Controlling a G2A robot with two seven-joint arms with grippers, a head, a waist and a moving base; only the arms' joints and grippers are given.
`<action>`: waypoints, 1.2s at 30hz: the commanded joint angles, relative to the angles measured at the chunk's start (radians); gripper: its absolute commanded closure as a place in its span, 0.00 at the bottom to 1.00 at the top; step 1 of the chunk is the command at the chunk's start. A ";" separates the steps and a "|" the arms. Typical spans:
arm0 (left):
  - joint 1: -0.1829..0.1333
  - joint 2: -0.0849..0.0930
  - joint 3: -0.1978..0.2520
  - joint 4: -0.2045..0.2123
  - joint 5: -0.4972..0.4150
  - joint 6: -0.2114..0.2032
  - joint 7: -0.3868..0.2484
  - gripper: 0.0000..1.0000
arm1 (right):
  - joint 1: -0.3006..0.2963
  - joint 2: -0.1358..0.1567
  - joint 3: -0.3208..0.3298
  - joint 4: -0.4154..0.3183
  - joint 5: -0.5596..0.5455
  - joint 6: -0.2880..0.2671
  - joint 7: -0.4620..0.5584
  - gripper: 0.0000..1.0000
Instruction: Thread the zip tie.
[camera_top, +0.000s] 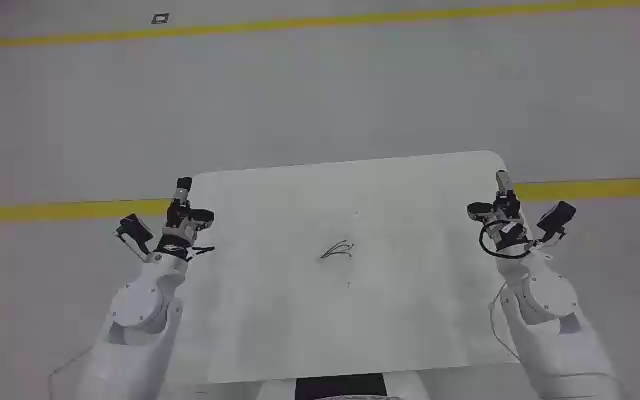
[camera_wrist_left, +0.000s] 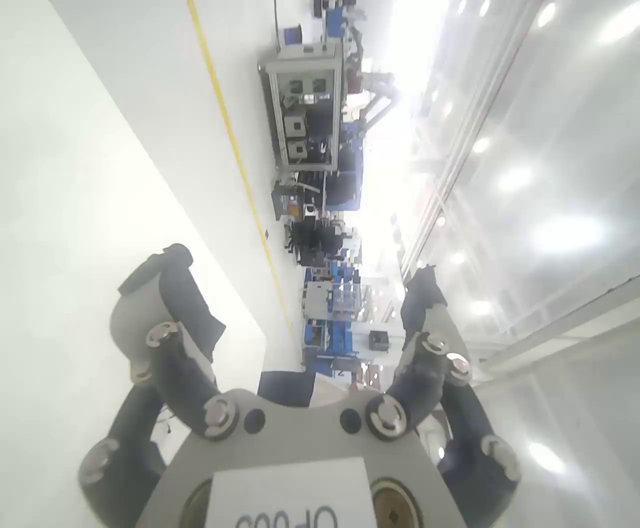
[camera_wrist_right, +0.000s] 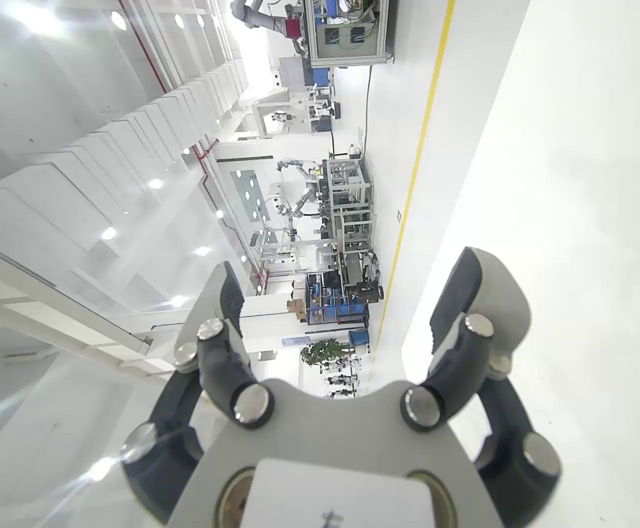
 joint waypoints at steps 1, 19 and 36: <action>0.010 0.005 -0.001 -0.016 0.064 0.009 -0.047 0.00 | 0.000 0.000 0.000 0.000 0.000 0.000 0.000 0.00; -0.037 0.010 0.045 -0.081 0.162 -0.041 -0.164 0.00 | 0.000 0.000 0.000 0.000 0.000 0.000 0.000 0.00; -0.099 0.020 0.125 -0.102 0.348 0.038 -0.303 0.00 | 0.000 0.000 0.000 0.000 0.000 0.000 0.000 0.00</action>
